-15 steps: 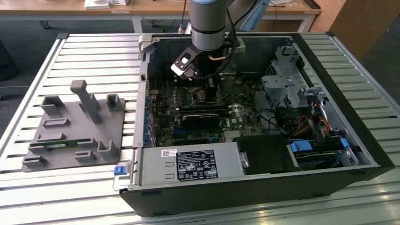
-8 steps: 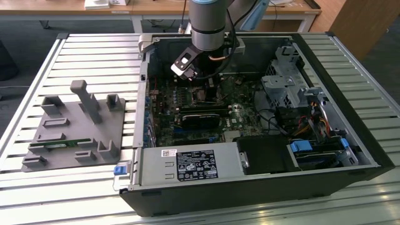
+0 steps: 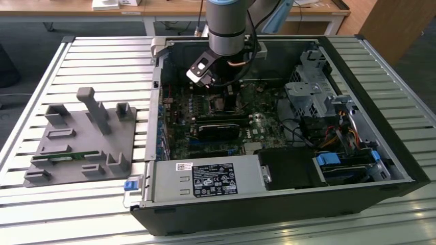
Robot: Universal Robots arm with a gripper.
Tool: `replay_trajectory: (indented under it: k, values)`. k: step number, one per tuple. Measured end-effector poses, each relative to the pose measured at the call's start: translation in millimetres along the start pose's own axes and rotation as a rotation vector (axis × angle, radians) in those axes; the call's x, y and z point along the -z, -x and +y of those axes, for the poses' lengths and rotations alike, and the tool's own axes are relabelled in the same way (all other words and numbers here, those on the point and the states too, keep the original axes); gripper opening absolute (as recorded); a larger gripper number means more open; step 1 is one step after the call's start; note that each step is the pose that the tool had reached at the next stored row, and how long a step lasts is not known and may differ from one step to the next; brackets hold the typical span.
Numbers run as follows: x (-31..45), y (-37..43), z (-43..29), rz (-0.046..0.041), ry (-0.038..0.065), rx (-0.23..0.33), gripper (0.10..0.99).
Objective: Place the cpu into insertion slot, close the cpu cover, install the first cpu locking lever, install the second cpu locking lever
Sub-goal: 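Place the cpu into insertion slot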
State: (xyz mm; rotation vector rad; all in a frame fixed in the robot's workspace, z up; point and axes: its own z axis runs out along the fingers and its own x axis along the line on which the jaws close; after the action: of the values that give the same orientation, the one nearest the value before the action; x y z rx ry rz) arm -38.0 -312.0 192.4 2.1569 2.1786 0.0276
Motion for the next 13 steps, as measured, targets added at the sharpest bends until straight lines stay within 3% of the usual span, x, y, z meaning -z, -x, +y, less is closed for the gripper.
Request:
replay_trajectory:
  k: [5, 7, 8, 13]
  values:
    - [0.2, 0.0, -0.5, 0.0, 0.0, 0.0, 0.616]
    - [0.4, 0.1, -1.0, -0.0004, 0.0, 0.0, 0.6]
    - [0.3, 0.1, -1.0, -0.0003, 0.0, 0.0, 0.541]
    - [0.2, 0.0, -1.2, -0.0003, 0.0, -0.004, 0.541]
